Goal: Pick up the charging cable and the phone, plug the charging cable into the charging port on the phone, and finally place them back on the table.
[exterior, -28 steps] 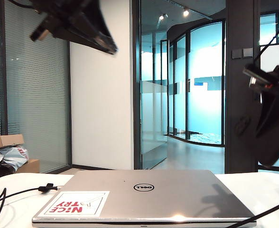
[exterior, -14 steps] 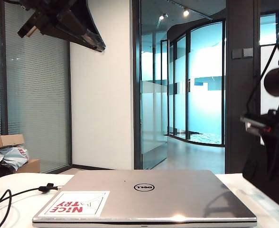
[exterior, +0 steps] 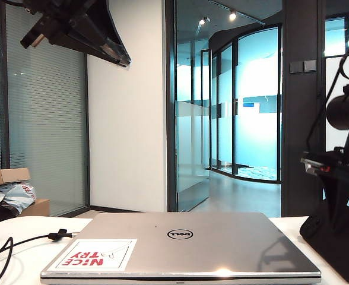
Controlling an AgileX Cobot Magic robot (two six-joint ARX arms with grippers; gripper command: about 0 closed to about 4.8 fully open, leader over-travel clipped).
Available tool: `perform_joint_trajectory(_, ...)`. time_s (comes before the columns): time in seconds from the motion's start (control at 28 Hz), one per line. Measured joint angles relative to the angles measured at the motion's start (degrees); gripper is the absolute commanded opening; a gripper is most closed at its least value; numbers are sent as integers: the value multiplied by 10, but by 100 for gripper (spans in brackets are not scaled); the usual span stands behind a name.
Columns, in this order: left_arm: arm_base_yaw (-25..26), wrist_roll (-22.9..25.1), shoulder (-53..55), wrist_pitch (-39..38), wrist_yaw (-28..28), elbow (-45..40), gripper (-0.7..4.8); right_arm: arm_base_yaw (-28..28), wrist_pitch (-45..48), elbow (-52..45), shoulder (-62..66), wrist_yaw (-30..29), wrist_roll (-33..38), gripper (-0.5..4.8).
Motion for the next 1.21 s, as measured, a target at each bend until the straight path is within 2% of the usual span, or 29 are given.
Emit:
perform_joint_trajectory(0.21, 0, 0, 0, 0, 0, 0, -7, 0, -94, 60, 0, 75, -3, 180)
perform_joint_trajectory(0.39, 0, 0, 0, 0, 0, 0, -6, 0, -130, 67, -33, 79, -11, 177)
perform_joint_trajectory(0.46, 0, 0, -1, -2, 0, 0, -6, 0, -133, 67, -58, 79, -11, 139)
perform_joint_trajectory(0.61, 0, 0, -9, -14, 0, 0, -6, 1, -141, 68, -109, 79, -11, 14)
perform_joint_trajectory(0.71, 0, 1, -19, -33, 0, 0, -6, 6, -141, 68, -156, 81, -12, 7)
perform_joint_trajectory(0.86, 0, 29, -32, -63, 0, 0, -6, 19, -138, 64, -214, 81, -15, -3)
perform_joint_trajectory(1.04, 0, 37, -67, -59, 0, -39, -6, 40, -8, -72, -370, 79, -18, -3)
perform_joint_trajectory(1.21, 1, 37, -107, -24, -1, -119, -6, 38, 84, -214, -513, 79, -17, -3)
